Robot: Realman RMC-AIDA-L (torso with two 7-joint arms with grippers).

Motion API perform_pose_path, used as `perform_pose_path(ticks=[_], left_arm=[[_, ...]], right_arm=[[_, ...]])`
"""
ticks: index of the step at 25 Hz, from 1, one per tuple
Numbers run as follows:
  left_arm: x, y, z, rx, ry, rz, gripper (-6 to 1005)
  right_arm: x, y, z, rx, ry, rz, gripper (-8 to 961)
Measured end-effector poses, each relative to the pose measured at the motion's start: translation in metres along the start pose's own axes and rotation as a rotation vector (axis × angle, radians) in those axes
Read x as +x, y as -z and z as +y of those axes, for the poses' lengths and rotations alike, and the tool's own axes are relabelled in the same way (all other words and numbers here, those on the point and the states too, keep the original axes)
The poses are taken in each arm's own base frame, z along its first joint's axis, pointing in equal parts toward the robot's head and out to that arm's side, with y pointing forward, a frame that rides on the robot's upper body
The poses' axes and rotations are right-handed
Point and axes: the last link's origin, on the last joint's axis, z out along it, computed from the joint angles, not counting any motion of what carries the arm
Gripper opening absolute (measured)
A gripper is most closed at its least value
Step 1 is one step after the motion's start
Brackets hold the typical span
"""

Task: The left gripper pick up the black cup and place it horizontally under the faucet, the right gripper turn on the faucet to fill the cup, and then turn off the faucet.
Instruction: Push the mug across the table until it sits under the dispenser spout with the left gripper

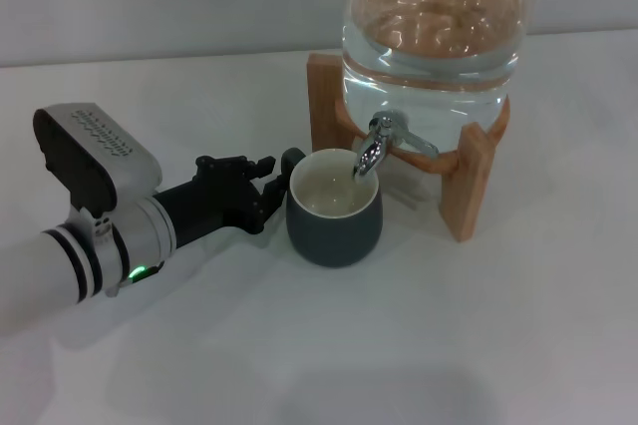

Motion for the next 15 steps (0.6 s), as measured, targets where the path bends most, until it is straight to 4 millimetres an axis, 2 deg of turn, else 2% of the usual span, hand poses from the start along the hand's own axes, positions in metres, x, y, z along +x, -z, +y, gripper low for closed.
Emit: perform_pose_path(ticks=[15], left_arm=[[0.0002,0.0017,-0.0006,0.005,0.012,0.011,258]], right_arm=[[-0.0010,-0.0002,-0.0006,0.000,0.002,-0.001,844]])
